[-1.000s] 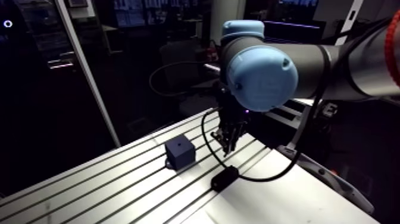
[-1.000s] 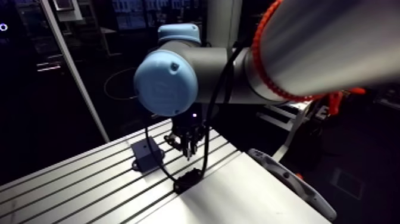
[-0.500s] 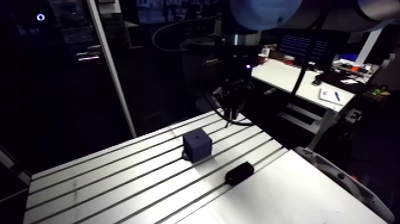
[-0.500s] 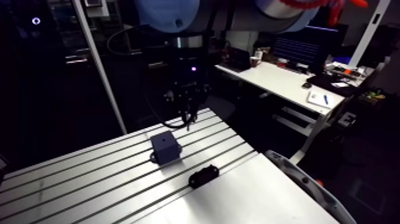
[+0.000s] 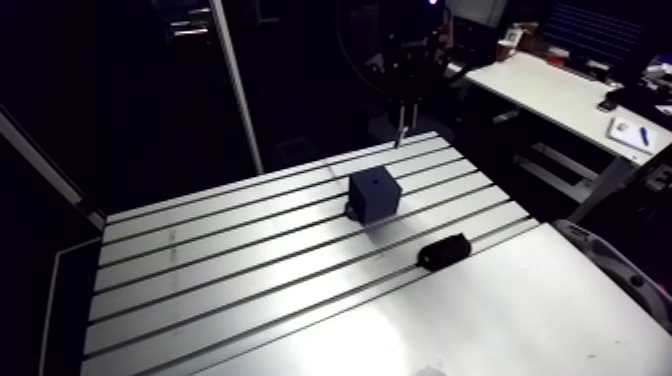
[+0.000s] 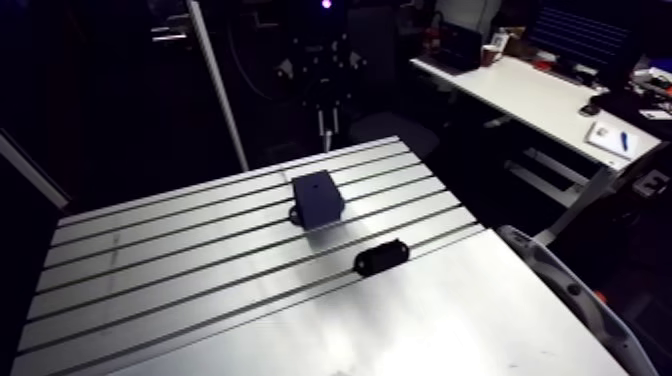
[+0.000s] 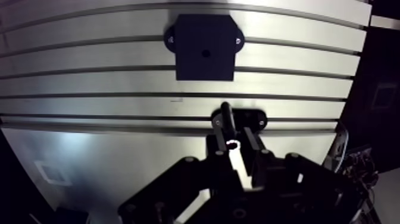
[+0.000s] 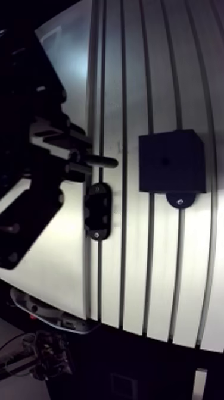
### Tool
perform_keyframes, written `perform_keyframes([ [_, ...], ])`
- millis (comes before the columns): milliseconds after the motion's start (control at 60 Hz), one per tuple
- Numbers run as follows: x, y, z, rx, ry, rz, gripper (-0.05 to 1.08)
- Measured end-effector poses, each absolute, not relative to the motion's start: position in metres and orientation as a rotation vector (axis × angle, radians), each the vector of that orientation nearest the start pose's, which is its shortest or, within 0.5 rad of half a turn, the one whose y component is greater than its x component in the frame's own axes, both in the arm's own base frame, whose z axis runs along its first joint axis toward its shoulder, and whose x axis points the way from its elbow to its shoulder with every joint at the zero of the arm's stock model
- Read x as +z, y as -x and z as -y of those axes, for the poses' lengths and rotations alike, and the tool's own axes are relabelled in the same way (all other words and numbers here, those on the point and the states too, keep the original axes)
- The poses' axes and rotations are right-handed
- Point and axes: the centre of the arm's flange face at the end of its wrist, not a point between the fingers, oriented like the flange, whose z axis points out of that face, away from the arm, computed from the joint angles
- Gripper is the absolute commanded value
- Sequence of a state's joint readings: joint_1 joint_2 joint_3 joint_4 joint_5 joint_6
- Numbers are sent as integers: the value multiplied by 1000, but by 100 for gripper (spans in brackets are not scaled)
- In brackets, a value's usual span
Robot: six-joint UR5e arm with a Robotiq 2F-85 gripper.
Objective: Pick up the M10 bolt and insert it into the hole until fully seated.
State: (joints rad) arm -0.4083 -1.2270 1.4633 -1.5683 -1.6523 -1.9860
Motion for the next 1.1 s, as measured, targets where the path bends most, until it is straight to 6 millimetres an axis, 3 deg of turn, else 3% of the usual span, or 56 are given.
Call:
perform_keyframes([
  [450,319,643,-115,-63,29,-2764,108],
  [1100,294,652,-105,-40,18,-2717,108],
])
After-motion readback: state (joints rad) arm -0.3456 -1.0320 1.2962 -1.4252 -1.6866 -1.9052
